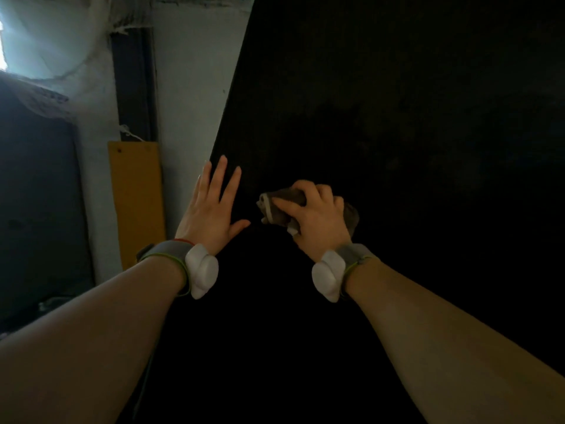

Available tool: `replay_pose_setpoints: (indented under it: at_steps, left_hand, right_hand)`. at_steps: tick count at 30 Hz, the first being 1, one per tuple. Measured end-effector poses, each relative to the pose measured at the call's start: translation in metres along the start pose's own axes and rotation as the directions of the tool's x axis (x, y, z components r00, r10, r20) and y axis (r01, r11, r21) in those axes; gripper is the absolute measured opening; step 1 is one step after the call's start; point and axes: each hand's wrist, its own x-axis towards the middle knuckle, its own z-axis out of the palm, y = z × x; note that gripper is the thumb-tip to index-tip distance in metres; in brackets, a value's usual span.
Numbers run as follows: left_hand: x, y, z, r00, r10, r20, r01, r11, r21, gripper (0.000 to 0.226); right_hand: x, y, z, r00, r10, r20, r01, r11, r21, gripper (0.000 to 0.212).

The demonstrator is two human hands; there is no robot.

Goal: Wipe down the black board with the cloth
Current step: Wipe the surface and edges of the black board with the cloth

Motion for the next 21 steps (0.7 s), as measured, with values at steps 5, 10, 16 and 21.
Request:
replay_pose_setpoints:
  at_steps: [5,10,16,21]
  left_hand:
    - [-0.012,0.0,0.008,0.999,-0.025,0.038,0.024,1.0,0.008,0.103]
    - [-0.012,0.0,0.01,0.998,-0.041,0.043,0.041,0.999,-0.009,0.103]
    - [-0.011,0.0,0.01,0.999,-0.032,0.033,0.032,0.999,-0.006,0.1]
    - [-0.011,0.001,0.011,1.0,-0.018,0.009,0.018,1.0,0.01,0.098]
  right_hand:
    - [-0.012,0.005,-0.006,0.97,-0.134,0.203,0.136,0.991,0.002,0.053]
    - [0.009,0.021,-0.033,0.985,0.061,-0.163,-0.044,0.994,0.103,0.064]
    - [0.035,0.015,-0.017,0.965,0.234,-0.119,-0.221,0.969,0.113,0.062]
    - [0.026,0.009,0.0,0.989,0.1,-0.111,-0.097,0.995,0.038,0.061]
